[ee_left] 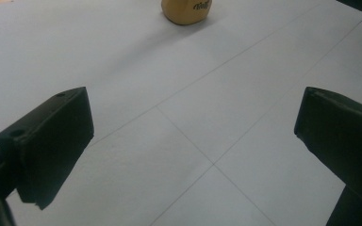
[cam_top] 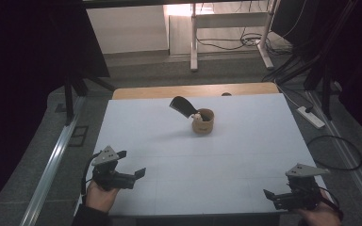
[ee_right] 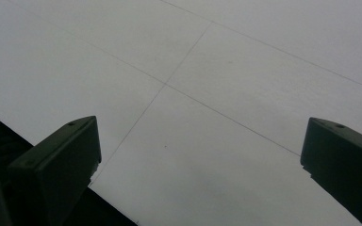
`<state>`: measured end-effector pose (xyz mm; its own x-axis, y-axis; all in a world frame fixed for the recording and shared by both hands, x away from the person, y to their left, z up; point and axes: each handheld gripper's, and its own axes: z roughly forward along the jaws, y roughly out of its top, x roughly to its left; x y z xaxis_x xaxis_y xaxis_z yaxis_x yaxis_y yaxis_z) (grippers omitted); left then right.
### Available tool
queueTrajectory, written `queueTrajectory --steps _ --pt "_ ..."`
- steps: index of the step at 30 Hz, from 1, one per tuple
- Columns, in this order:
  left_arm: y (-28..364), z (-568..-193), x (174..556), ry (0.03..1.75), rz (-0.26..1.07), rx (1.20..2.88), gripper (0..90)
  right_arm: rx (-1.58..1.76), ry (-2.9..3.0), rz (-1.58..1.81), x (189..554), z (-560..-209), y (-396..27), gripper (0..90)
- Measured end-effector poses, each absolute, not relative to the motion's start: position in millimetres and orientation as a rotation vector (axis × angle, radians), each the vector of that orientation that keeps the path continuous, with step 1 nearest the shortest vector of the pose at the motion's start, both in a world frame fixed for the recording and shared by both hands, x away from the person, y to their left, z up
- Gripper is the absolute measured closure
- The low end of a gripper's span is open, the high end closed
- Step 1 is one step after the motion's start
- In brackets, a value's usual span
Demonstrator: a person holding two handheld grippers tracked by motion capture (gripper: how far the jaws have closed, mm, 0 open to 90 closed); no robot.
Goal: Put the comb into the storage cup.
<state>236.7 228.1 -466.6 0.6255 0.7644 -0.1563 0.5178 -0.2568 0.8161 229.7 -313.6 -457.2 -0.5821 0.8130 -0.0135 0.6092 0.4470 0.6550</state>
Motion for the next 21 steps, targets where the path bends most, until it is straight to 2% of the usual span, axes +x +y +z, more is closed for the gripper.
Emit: queueTrajectory --steps 21 --pt "248 -472 209 1.074 0.338 1.902 0.0 1.221 2.376 0.868 230 -458 -313 0.0"
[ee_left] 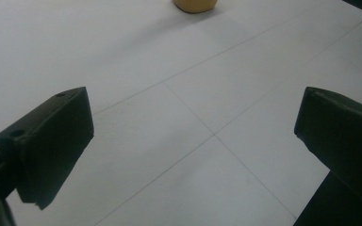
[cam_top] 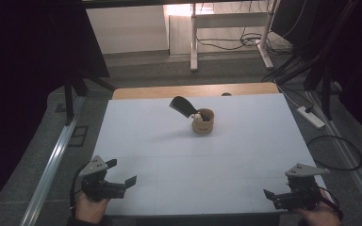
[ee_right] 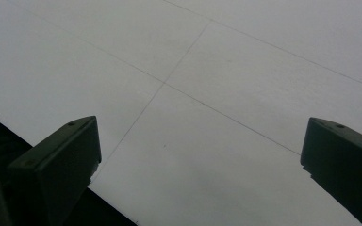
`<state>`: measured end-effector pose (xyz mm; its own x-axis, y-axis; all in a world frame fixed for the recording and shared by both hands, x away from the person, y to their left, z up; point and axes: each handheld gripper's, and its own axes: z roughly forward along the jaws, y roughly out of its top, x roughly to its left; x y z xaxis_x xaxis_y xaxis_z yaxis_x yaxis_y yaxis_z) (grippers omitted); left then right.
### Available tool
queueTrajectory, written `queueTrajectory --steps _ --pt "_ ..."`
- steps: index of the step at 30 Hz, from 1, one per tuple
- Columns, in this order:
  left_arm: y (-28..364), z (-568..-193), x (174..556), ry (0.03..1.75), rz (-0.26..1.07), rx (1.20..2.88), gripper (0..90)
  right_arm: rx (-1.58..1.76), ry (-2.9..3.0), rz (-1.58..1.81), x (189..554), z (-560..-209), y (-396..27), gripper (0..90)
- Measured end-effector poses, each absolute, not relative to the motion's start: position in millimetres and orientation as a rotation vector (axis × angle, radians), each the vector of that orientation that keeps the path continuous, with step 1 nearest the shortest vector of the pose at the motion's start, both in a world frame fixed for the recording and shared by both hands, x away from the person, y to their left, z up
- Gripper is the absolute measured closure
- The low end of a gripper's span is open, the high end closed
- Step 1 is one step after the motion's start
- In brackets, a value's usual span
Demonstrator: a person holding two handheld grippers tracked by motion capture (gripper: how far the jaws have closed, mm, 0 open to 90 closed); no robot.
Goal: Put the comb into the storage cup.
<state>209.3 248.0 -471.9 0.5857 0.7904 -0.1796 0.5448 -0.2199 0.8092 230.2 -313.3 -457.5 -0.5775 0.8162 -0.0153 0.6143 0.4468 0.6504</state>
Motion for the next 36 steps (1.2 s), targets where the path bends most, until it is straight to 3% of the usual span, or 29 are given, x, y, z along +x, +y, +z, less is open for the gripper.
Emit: queueTrajectory --steps 36 --pt "258 -476 187 1.165 0.365 1.938 0.0 1.233 2.367 0.852 231 -457 -313 0.0"
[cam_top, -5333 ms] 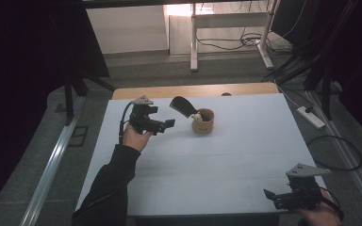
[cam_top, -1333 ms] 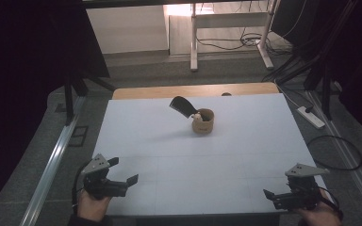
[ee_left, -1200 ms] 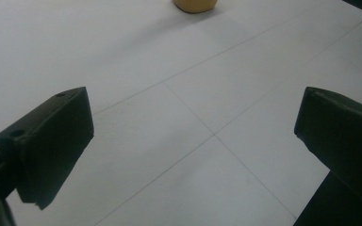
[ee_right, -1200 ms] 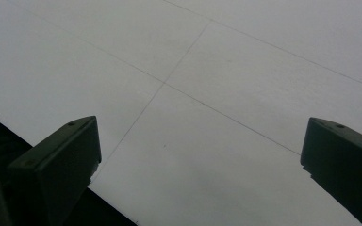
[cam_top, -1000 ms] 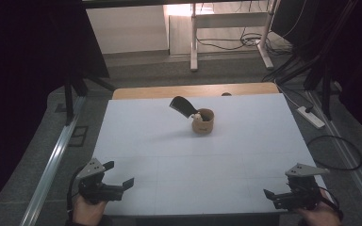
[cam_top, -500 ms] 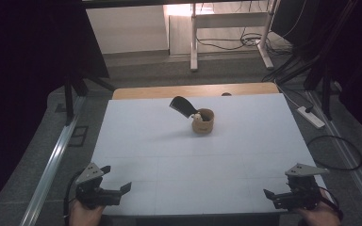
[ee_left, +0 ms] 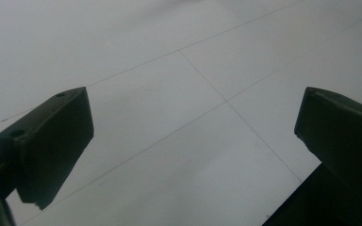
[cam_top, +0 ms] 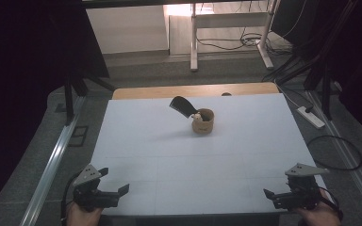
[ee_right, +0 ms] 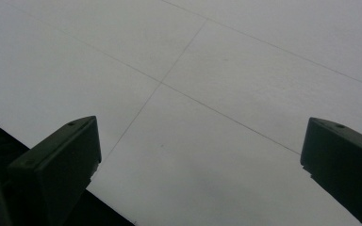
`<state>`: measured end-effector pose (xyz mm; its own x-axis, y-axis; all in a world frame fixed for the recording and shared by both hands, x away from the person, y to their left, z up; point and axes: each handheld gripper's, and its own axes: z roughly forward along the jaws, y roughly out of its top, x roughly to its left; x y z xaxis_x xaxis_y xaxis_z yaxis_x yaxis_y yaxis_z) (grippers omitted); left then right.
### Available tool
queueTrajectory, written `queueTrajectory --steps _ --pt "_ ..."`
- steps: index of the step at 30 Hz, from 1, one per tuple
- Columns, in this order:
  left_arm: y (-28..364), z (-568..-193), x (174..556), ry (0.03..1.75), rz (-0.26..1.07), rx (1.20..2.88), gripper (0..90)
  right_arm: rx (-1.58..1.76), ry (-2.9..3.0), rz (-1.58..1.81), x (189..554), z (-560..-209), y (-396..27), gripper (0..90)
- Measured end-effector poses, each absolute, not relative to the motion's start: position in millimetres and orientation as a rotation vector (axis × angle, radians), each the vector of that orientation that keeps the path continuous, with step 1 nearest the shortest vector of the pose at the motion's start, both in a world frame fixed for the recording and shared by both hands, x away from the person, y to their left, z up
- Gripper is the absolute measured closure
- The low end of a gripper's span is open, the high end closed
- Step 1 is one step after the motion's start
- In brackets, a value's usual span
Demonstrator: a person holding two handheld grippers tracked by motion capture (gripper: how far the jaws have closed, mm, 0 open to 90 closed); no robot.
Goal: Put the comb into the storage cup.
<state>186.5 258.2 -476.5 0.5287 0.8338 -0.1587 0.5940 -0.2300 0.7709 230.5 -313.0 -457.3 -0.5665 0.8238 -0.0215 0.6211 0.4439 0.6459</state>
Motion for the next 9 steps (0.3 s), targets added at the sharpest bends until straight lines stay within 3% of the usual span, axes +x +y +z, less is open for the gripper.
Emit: queueTrajectory --steps 9 --pt "256.1 -476.1 185.4 1.171 0.359 1.962 0.0 1.24 2.353 0.847 230.4 -457.6 -313.2 0.0"
